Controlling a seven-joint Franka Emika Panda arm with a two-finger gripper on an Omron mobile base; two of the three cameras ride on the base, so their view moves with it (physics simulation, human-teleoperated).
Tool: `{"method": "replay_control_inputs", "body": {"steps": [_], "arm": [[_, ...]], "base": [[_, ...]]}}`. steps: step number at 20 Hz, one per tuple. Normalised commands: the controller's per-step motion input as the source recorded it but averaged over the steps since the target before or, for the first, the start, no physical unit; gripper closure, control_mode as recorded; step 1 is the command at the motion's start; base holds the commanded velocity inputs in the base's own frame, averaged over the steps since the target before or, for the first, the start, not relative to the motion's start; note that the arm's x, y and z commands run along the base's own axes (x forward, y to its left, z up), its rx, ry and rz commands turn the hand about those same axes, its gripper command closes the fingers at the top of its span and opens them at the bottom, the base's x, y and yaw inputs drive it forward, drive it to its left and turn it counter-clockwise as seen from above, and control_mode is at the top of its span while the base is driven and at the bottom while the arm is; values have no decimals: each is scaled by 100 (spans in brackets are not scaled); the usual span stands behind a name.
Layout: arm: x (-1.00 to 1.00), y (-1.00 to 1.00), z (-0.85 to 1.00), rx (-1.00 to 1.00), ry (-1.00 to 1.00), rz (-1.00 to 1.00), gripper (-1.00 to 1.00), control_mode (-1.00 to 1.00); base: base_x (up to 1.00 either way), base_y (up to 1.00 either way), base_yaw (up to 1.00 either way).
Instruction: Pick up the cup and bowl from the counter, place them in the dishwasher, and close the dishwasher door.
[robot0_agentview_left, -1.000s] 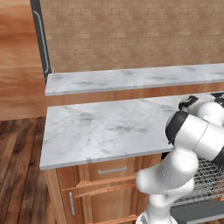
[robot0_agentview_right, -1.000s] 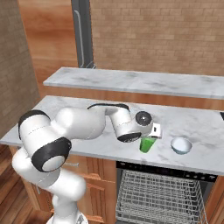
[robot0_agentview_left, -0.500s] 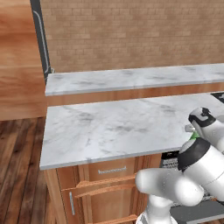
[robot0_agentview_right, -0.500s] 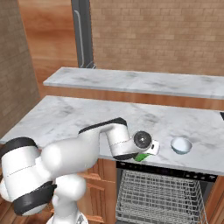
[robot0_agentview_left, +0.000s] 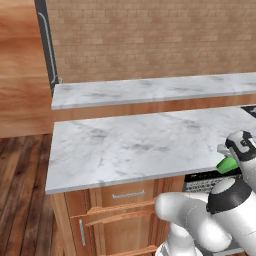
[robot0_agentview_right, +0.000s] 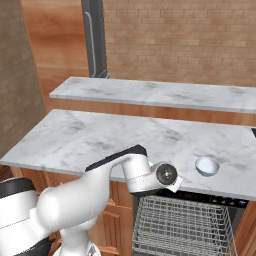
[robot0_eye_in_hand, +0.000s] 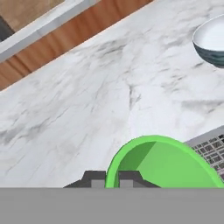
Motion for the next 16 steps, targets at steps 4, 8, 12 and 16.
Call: {"method": "replay_control_inputs", "body": {"steps": [4, 8, 12, 16], "arm": [[-19, 0, -3, 17, 0, -14, 100, -100], [-21, 0, -10, 20, 0, -15, 100, -100], [-23, -4, -13, 20, 0, -16, 100, -100], [-9, -9, -24, 11, 0, -15, 100, -100]], "base": [[0, 0, 0], [0, 0, 0], [0, 0, 0], [0, 0, 0]]}}
